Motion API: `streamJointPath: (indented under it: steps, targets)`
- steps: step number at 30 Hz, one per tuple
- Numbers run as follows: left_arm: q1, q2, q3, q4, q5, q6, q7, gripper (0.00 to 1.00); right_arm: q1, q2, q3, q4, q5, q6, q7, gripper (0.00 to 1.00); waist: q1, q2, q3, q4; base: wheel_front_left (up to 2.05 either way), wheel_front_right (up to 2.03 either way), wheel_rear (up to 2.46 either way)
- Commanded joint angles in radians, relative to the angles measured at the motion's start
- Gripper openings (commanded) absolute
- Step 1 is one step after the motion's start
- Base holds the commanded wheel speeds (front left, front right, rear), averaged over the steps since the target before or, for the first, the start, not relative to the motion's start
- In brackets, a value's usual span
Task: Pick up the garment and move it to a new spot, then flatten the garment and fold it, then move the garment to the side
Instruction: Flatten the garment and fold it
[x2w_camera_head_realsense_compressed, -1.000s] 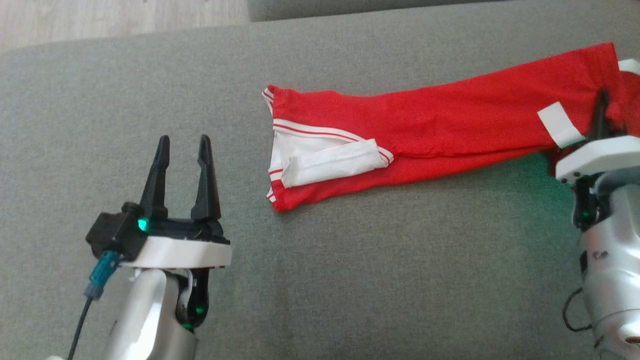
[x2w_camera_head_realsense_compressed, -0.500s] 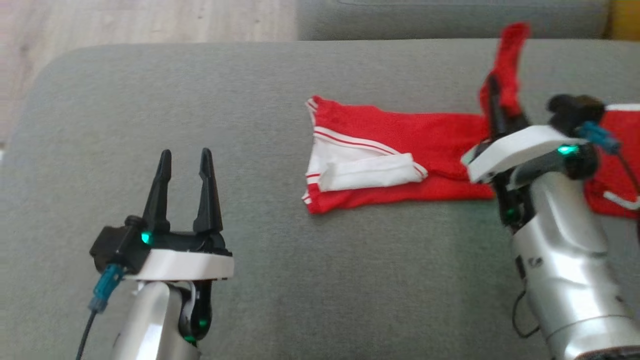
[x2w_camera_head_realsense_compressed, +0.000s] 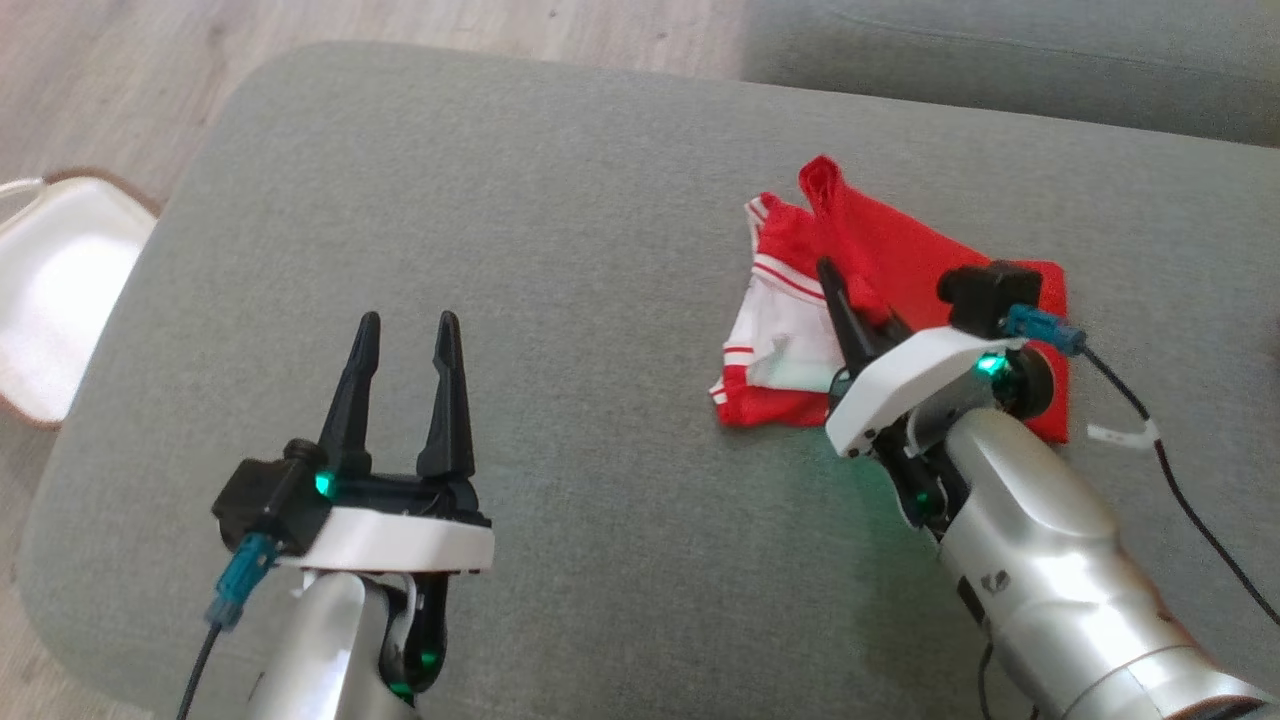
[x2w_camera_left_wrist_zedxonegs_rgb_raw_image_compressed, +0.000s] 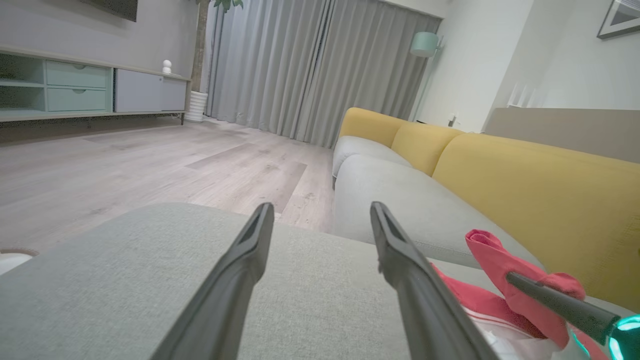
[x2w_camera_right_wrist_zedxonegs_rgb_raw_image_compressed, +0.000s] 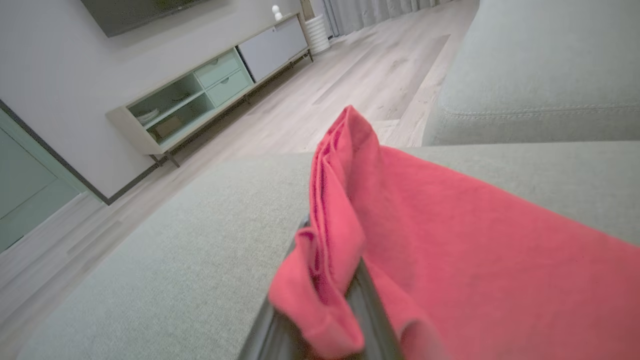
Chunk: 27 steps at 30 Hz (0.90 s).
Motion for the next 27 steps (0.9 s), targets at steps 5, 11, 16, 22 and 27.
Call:
streamJointPath:
  steps: [5,11,16,22,27]
  targets:
    - [-0.023,0.008,0.022,-0.020,-0.013,0.010,-0.005,1.00,-0.031,0.017,0.092,0.024,0.063,-0.001,-0.028,0.64,0.0000,0.0000,0.019,0.027,0.00,0.00,0.00]
    - [-0.035,0.008,0.042,-0.031,-0.009,0.015,-0.005,1.00,-0.063,0.017,0.202,-0.006,0.143,-0.001,-0.050,1.00,0.0000,0.0000,0.026,-0.009,0.00,0.00,0.00]
    - [-0.039,0.008,0.069,-0.039,0.006,0.010,-0.005,1.00,-0.110,0.017,0.230,-0.039,0.138,-0.001,-0.088,1.00,0.0000,0.0000,0.018,-0.077,0.00,0.00,0.00]
    - [-0.047,0.008,0.093,-0.045,0.018,0.004,-0.005,1.00,-0.149,0.008,0.072,-0.032,-0.033,-0.001,-0.098,1.00,0.0000,0.0000,0.011,-0.147,0.00,0.00,0.00]
    - [-0.051,0.008,0.109,-0.047,0.025,0.000,-0.005,1.00,-0.055,-0.036,-0.130,-0.144,-0.241,-0.001,-0.099,1.00,0.0000,0.0000,0.002,-0.199,0.00,0.00,0.00]
